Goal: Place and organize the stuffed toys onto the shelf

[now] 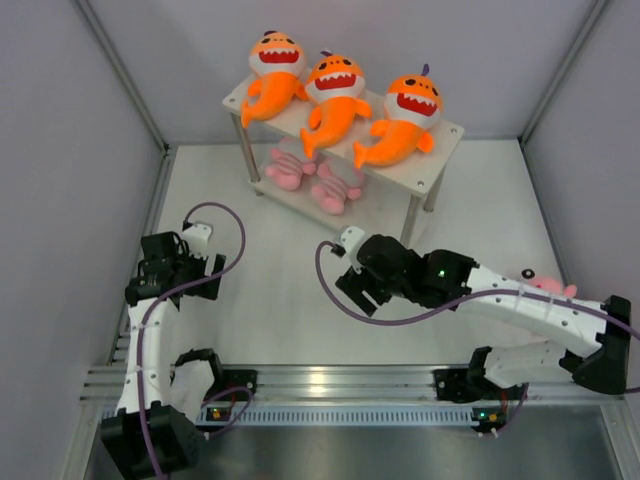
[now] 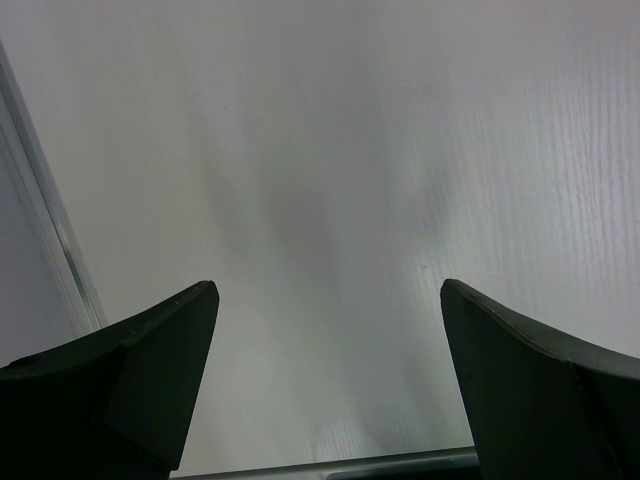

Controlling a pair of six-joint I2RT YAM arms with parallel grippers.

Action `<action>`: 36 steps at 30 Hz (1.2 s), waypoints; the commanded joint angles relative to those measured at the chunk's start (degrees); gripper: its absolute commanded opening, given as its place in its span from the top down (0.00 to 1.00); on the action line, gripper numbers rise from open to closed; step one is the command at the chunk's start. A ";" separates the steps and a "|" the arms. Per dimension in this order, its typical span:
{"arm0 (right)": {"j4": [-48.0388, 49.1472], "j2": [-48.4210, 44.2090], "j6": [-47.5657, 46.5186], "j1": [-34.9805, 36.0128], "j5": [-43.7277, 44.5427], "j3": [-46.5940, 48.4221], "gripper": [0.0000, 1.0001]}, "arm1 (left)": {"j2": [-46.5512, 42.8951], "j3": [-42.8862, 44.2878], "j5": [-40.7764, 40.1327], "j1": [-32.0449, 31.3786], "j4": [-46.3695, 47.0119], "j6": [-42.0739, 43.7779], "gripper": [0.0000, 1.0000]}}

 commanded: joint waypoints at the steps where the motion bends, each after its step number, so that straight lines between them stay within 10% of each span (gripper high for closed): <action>1: -6.67 -5.41 8.28 -0.68 5.42 -0.95 0.23 | -0.76 0.12 1.25 0.27 0.72 0.82 0.01; 9: -18.37 -11.82 22.34 -11.81 8.59 -7.02 0.21 | -0.41 0.47 1.25 0.27 0.72 0.65 0.01; 26: 5.70 -17.38 22.60 -78.44 -2.31 -15.90 0.02 | 0.20 0.47 0.55 -1.22 0.72 0.64 0.01; 36: 7.02 -9.99 36.06 -85.49 15.70 -19.85 0.01 | 1.00 1.35 0.72 -3.59 0.46 0.64 0.01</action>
